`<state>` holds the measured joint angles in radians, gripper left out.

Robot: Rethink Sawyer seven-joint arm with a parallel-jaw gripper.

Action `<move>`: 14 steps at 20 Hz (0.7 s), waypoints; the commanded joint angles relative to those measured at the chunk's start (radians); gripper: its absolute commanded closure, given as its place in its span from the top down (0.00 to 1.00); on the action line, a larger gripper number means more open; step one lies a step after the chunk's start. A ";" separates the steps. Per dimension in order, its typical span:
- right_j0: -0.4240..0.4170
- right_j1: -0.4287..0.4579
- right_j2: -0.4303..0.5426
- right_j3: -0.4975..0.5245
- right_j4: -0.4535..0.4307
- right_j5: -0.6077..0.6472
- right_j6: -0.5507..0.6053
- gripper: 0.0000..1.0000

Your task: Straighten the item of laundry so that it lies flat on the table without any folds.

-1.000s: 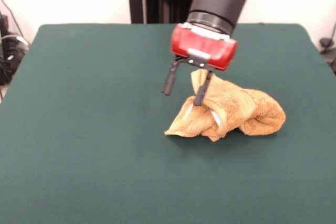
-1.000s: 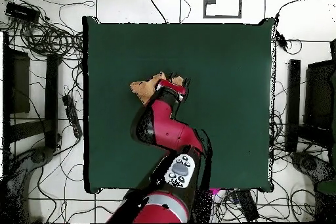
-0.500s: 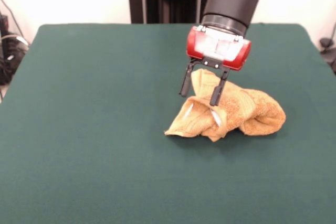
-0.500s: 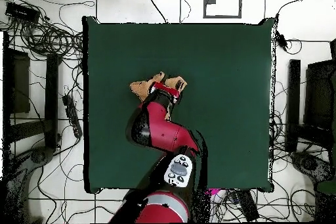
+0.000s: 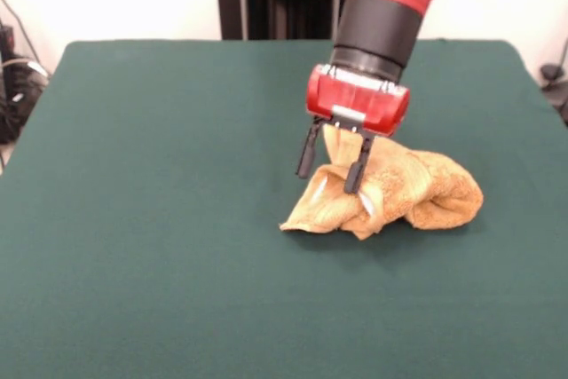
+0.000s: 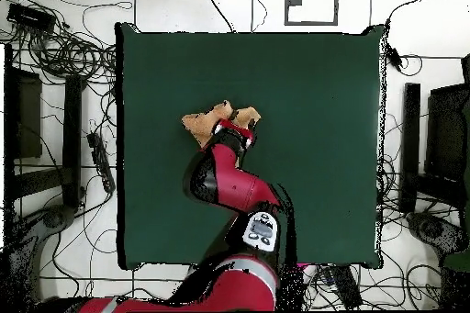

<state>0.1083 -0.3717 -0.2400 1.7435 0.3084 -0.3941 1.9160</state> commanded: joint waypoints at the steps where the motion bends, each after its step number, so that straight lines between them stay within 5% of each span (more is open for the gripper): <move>1: -0.044 0.132 0.217 0.011 0.063 0.140 0.248 1.00; 14: -0.071 0.033 0.288 0.086 0.175 0.393 0.226 1.00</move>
<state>0.0443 -0.3410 -0.1545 1.7434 0.4297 -0.2863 1.9160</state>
